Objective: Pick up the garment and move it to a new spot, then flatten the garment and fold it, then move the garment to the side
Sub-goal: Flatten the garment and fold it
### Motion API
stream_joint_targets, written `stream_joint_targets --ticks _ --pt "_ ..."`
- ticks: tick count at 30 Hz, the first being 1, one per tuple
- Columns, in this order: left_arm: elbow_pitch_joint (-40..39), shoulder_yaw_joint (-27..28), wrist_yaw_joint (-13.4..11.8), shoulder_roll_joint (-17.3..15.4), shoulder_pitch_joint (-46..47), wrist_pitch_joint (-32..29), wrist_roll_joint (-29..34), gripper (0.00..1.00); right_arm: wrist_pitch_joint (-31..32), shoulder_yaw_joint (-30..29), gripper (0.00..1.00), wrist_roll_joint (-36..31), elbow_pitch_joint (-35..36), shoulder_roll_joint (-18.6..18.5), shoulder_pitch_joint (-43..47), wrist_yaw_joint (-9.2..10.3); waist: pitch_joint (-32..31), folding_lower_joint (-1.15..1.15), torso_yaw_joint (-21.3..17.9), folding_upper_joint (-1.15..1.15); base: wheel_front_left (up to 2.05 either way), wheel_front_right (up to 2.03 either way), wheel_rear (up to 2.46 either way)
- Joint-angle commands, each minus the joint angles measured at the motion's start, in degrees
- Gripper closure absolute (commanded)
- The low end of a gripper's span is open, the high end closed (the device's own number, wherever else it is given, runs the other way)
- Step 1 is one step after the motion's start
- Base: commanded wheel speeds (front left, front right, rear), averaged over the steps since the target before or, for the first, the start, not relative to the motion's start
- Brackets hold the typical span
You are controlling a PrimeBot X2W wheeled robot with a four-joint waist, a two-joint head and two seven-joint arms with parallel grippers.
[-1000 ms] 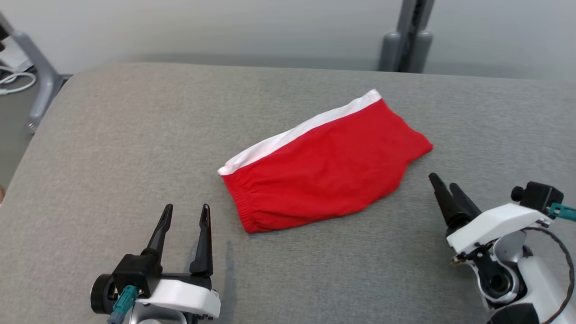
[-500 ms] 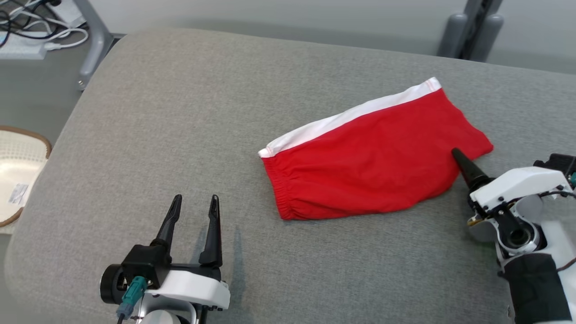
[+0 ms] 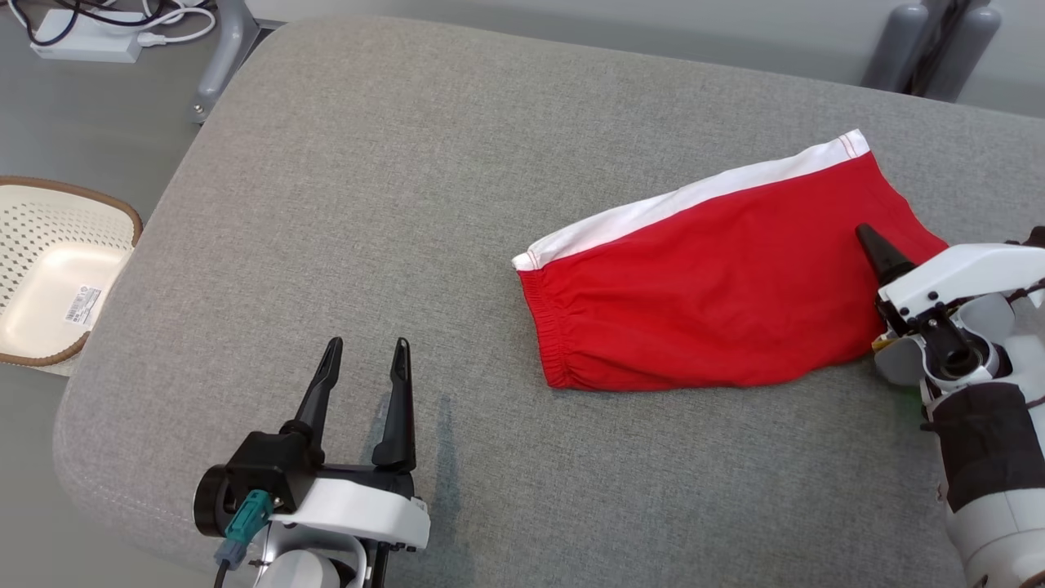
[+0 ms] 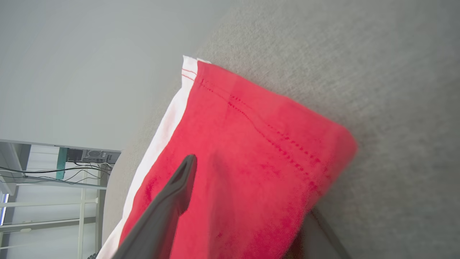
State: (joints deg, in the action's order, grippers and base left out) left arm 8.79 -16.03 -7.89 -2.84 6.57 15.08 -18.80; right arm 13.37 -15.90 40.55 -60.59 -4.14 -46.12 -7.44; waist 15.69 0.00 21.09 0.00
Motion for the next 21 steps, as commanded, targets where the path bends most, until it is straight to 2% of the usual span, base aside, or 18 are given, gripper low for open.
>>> stream_joint_targets --ticks 1,4,5,6,7,15,21 --pt "-0.2 0.0 -0.1 -0.2 1.2 0.1 -0.4 0.0 0.2 -0.1 0.0 -0.3 -2.9 1.6 1.0 -0.09 0.2 0.0 0.3 0.0 0.0 0.0 0.0" --pt "0.0 -0.2 -0.2 -0.2 1.2 0.1 -0.3 0.0 -0.3 -0.9 0.0 -1.0 -4.8 1.7 -0.9 -0.09 0.2 0.0 0.4 0.0 0.0 0.0 0.0" --pt "0.1 -0.2 -0.2 -0.2 1.3 0.1 -0.3 0.0 -0.6 -1.2 0.36 -1.0 -5.2 1.7 -1.4 -0.09 0.2 0.0 0.5 0.0 0.0 0.0 0.0" --pt "0.1 -0.3 -0.2 -0.2 1.4 0.1 -0.3 0.0 -1.0 -1.6 0.81 -0.7 -5.6 1.6 -1.7 -0.08 0.1 0.0 0.5 0.0 0.0 0.0 0.0" --pt "0.1 -0.3 -0.2 -0.2 1.4 0.1 -0.3 0.0 -1.4 -1.6 1.0 -0.7 -5.7 1.6 -2.1 -0.08 0.1 0.0 0.5 0.0 0.0 0.0 0.0" --pt "1.1 -0.3 0.4 -0.2 0.9 0.1 0.1 0.0 -3.3 0.7 1.0 1.7 -0.8 1.1 -1.3 -0.05 -0.9 0.0 -0.7 0.0 0.0 0.0 0.0" --pt "1.4 0.0 0.6 -0.2 0.6 0.1 0.3 0.0 -6.6 3.3 1.0 6.5 4.0 1.0 1.9 -0.06 -2.4 0.0 -2.4 0.0 0.0 0.0 0.0"
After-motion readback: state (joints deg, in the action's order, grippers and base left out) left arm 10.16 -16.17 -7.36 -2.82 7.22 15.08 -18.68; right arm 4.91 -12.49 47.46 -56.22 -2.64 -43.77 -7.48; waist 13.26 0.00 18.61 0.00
